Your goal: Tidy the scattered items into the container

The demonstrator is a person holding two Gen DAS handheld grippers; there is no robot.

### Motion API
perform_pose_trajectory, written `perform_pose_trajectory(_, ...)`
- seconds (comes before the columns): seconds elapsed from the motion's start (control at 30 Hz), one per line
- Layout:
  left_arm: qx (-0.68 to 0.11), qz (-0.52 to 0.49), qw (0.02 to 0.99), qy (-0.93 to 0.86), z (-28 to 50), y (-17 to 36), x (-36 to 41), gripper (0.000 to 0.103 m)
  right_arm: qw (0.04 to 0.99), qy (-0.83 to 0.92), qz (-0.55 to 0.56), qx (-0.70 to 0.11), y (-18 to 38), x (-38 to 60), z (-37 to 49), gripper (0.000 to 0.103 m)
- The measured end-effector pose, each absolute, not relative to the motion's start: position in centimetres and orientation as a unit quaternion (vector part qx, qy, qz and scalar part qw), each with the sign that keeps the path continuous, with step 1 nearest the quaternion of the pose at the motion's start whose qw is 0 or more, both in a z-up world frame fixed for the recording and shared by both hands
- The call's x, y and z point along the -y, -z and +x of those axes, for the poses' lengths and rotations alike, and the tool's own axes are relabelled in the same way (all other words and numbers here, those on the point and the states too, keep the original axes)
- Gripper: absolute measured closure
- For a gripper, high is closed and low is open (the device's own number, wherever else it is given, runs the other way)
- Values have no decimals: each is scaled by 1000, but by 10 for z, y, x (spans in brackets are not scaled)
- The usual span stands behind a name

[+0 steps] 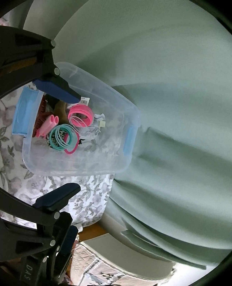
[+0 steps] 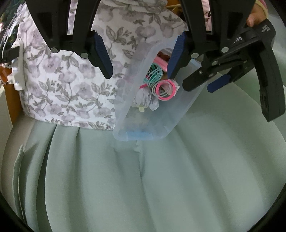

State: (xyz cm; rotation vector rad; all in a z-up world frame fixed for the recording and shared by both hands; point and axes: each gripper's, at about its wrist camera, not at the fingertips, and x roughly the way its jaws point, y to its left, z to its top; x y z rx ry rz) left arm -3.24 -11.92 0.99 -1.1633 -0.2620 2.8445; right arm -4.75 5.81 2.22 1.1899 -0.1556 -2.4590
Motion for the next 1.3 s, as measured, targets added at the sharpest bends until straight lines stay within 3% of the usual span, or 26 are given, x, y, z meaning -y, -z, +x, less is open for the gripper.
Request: perform_pose_trajectory(1.3,35,-419,23,-907,-16,-16,78,12,190,882,427,52,-25,-86,-13,34)
